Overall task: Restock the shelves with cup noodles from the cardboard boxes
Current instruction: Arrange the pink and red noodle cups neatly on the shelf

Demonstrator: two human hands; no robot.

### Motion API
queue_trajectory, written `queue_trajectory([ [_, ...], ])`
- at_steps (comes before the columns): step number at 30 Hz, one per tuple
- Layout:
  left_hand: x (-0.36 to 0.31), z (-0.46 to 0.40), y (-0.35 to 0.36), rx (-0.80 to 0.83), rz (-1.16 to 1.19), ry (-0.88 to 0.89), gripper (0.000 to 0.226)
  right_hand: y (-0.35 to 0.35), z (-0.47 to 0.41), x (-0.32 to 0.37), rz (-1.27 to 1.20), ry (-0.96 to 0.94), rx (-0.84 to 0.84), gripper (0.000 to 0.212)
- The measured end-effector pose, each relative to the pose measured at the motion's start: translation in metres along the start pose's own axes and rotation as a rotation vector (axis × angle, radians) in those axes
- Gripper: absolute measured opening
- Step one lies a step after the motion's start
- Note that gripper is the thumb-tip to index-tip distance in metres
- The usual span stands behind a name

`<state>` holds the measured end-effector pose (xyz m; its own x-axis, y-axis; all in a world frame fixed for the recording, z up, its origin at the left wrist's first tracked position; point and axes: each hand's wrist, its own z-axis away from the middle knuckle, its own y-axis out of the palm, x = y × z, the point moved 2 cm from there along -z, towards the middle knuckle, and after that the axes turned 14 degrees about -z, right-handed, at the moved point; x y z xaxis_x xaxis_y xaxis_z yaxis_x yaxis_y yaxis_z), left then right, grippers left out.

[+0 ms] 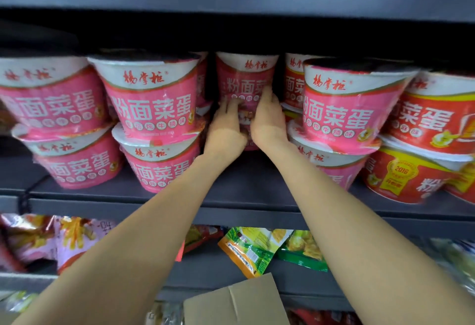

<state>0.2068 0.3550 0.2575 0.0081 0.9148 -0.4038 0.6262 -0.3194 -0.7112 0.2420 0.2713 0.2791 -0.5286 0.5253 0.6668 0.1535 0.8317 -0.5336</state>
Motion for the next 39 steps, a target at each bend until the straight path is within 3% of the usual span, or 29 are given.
queue_trajectory([
  [3, -0.015, 0.031, -0.030, -0.044, 0.007, 0.060, 0.048, -0.025, 0.048, 0.014, -0.028, -0.160, 0.074, 0.064],
  [6, -0.028, 0.064, -0.053, -0.023, -0.030, 0.097, 0.035, -0.069, 0.095, 0.009, -0.018, -0.215, 0.140, 0.051],
  [9, -0.043, 0.091, -0.064, 0.056, -0.068, 0.062, 0.031, -0.121, 0.124, -0.013, -0.013, -0.170, 0.117, 0.036],
  [14, -0.084, 0.113, -0.062, 0.249, 0.008, -0.089, 0.031, -0.194, 0.140, -0.045, -0.062, -0.062, 0.089, 0.030],
  [18, -0.107, 0.112, -0.040, 0.364, 0.234, -0.288, 0.059, -0.203, 0.131, -0.056, -0.213, 0.125, 0.181, 0.056],
  [22, -0.104, 0.089, -0.016, 0.336, 0.651, -0.534, 0.071, -0.177, 0.120, -0.063, -0.448, 0.250, 0.168, 0.072],
  [24, -0.099, 0.075, -0.008, 0.365, 0.788, -0.527, 0.062, -0.165, 0.117, -0.066, -0.467, 0.244, 0.082, 0.072],
  [26, -0.098, 0.070, -0.006, 0.404, 0.779, -0.446, 0.058, -0.156, 0.119, -0.066, -0.421, 0.212, 0.034, 0.069],
  [28, -0.088, 0.074, -0.007, 0.357, 0.694, -0.401, 0.067, -0.147, 0.124, -0.064, -0.380, 0.175, 0.036, 0.068],
  [31, -0.067, 0.093, -0.018, 0.207, 0.642, -0.367, 0.043, -0.137, 0.126, -0.055, -0.417, 0.183, 0.054, 0.063],
  [36, -0.042, 0.120, -0.053, -0.005, 0.447, -0.359, 0.045, -0.113, 0.109, -0.046, -0.663, 0.292, 0.097, 0.033],
  [39, -0.029, 0.117, -0.063, -0.029, 0.373, -0.356, 0.045, -0.092, 0.092, -0.040, -0.635, 0.266, 0.138, 0.042],
])
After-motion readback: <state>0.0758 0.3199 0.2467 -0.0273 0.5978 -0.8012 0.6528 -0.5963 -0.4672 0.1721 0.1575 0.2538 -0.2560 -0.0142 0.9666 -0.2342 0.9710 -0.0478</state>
